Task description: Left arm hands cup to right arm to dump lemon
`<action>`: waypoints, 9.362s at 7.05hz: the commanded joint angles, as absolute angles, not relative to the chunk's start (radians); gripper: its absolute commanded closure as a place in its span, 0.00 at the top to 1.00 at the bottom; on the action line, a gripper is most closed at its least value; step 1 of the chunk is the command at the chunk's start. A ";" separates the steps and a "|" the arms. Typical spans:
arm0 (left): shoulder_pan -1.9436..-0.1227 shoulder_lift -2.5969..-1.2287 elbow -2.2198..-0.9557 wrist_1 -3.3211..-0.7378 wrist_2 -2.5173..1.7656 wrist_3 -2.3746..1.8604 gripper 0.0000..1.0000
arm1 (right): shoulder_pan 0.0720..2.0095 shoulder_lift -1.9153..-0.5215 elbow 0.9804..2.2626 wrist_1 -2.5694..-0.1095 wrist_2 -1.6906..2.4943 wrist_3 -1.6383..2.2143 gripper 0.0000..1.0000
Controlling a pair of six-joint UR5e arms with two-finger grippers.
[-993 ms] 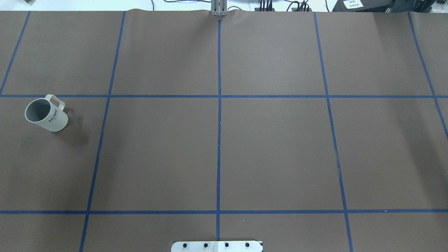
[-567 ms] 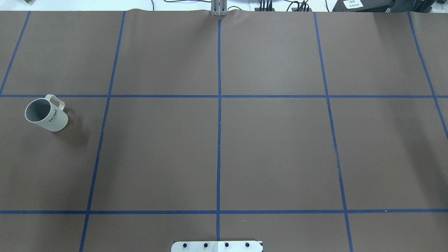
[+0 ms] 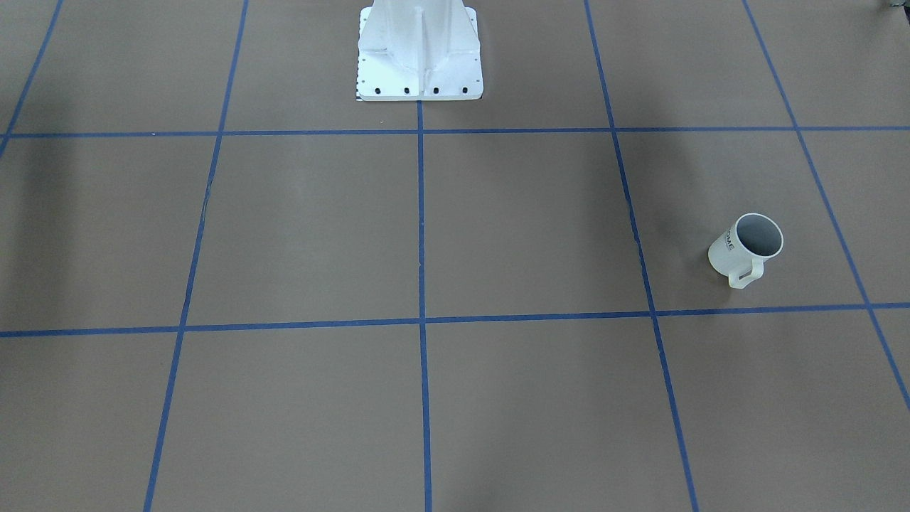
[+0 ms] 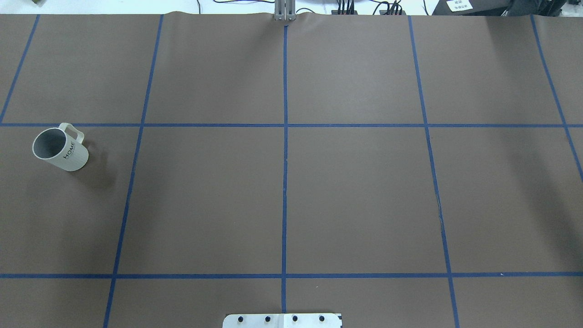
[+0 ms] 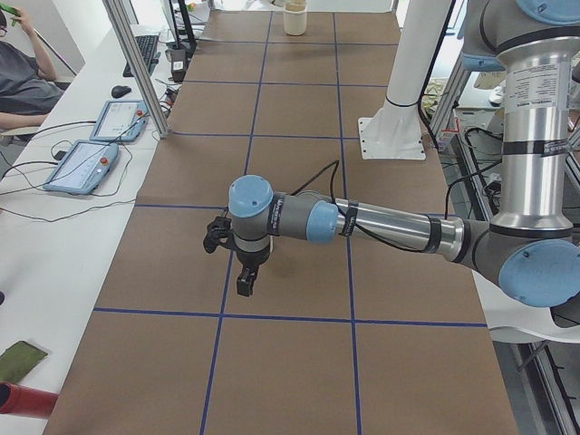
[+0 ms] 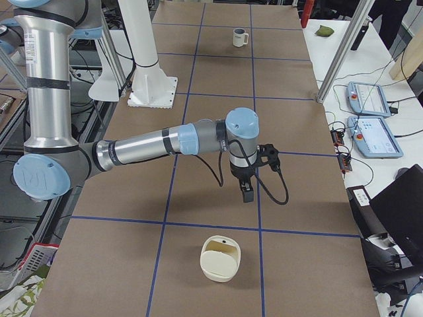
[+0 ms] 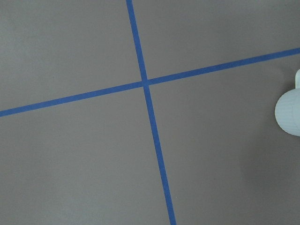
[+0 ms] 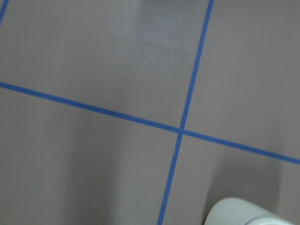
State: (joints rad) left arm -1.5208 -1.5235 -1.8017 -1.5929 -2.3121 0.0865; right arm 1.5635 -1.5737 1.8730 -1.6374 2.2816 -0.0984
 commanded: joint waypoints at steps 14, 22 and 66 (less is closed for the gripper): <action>-1.114 -1.565 -1.601 -2.275 -2.200 -0.687 1.00 | 1.336 -1.549 1.850 -1.301 2.335 0.193 1.00; -1.071 -1.546 -1.609 -2.319 -2.200 -0.687 0.28 | 1.333 -1.555 1.850 -1.299 2.336 0.192 1.00; -0.761 -2.365 -1.684 -1.948 -1.948 -1.697 0.00 | 0.471 -0.971 1.614 -0.632 1.019 0.186 0.98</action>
State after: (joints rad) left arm -0.7625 -2.3641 -1.6838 -1.9482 -1.9470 -1.6962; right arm 0.4719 -0.9712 1.6147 -0.6320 1.0194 0.1856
